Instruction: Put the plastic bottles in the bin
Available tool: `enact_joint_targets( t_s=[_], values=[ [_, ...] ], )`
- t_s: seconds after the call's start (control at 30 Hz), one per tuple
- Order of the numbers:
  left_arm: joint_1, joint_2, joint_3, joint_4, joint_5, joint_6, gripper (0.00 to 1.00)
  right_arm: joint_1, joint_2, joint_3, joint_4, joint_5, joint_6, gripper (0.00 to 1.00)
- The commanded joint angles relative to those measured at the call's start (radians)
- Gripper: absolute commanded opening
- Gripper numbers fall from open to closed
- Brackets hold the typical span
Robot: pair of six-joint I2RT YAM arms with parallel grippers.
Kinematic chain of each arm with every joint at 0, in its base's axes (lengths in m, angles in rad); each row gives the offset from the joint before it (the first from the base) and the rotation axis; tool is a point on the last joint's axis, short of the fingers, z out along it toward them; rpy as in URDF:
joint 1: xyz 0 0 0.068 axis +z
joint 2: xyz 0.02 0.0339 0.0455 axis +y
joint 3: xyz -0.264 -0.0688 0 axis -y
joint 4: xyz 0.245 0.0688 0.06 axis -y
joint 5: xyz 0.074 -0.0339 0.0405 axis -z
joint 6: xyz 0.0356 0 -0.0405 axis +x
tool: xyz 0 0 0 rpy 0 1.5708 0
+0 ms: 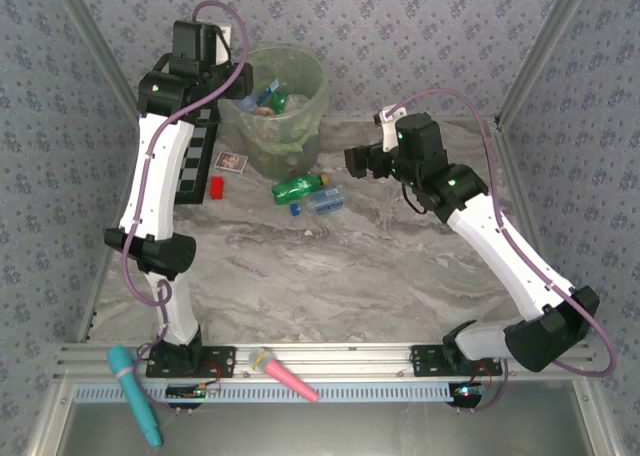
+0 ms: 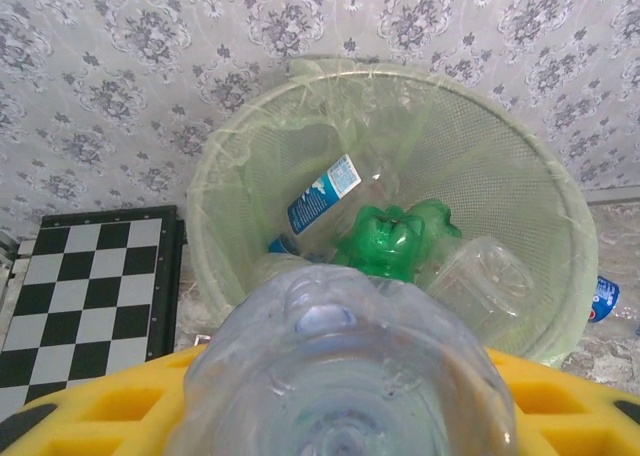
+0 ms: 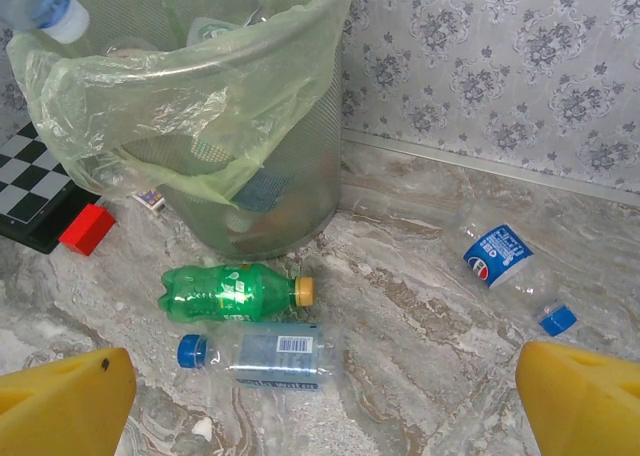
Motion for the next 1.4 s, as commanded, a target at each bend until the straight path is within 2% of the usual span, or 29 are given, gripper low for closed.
enact_joint_targets(
  t_s=[0.0, 0.17, 0.57, 0.93, 1.2, 1.37],
  values=[
    [-0.001, 0.001, -0.005, -0.038, -0.032, 0.004, 0.54, 0.007, -0.025, -0.006, 0.015, 0.001, 0.021, 0.99],
    [0.014, 0.050, 0.001, -0.058, -0.054, 0.011, 0.53, 0.009, -0.026, -0.006, 0.008, 0.006, 0.023, 1.00],
    [0.048, 0.204, 0.050, -0.085, 0.047, 0.001, 0.53, 0.015, -0.034, -0.009, 0.004, 0.021, 0.023, 1.00],
    [0.055, 0.242, 0.067, -0.070, 0.057, 0.001, 0.56, 0.014, -0.027, -0.010, 0.012, 0.025, 0.020, 1.00],
    [0.086, 0.264, 0.140, -0.042, 0.226, -0.025, 0.55, 0.012, -0.022, -0.003, 0.005, 0.024, 0.017, 1.00],
    [0.068, 0.221, 0.131, -0.056, 0.274, -0.021, 0.54, 0.009, -0.021, -0.003, 0.006, 0.028, 0.017, 1.00]
  ],
)
